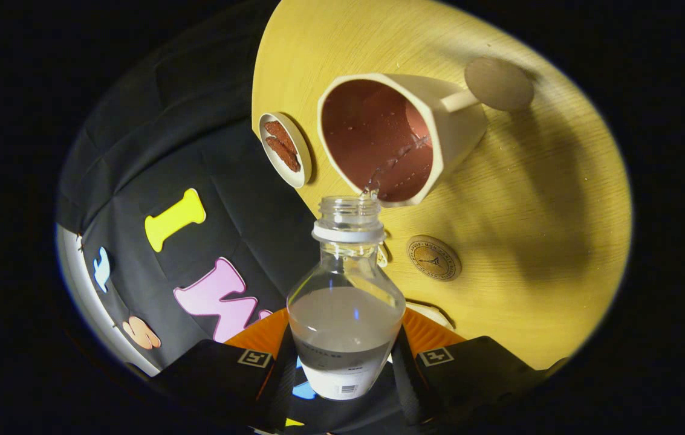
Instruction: Take the bottle from table, then pour the juice into the cup, finally place the bottle on the coaster
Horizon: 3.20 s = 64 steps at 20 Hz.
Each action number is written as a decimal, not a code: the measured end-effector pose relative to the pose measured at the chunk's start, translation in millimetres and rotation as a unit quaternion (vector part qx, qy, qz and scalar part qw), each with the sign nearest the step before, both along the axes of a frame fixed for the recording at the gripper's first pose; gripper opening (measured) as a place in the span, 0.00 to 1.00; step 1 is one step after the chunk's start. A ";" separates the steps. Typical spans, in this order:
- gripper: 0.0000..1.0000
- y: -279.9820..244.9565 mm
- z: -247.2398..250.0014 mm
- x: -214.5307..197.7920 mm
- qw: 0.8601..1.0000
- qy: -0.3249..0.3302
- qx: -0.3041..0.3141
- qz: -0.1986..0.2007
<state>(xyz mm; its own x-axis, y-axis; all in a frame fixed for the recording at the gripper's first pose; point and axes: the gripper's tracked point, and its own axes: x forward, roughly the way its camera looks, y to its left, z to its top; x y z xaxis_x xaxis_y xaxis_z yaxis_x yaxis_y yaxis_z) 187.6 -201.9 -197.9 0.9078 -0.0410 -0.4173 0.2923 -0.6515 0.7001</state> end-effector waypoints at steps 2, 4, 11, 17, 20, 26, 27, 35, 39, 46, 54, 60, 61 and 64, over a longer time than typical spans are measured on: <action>0.73 -3.8 0.8 -2.0 1.000 0.000 0.019 -0.011; 0.73 -8.9 2.6 -2.8 0.999 -0.003 0.039 -0.023; 0.73 -14.8 0.6 -3.8 0.995 0.003 0.095 -0.033; 0.73 -21.1 3.7 -6.9 0.989 -0.002 0.134 -0.055; 0.73 -28.1 12.2 -10.9 0.987 -0.008 0.142 -0.069; 0.73 -32.8 18.4 -9.8 0.984 -0.012 0.159 -0.083; 0.73 -34.8 19.7 -10.0 0.982 -0.013 0.163 -0.089; 0.73 -38.3 28.9 -13.1 0.978 -0.024 0.180 -0.105; 0.73 -33.6 35.4 -12.6 0.978 -0.026 0.182 -0.098; 0.73 -22.5 41.6 -12.5 0.981 -0.028 0.166 -0.092; 0.73 -8.7 68.9 -16.7 0.996 -0.029 0.015 -0.084; 0.73 23.0 90.1 -48.9 0.949 0.002 -0.317 -0.001; 0.73 33.3 94.7 -57.3 0.929 0.002 -0.370 0.021; 0.72 68.8 105.8 -73.7 0.855 -0.005 -0.509 0.094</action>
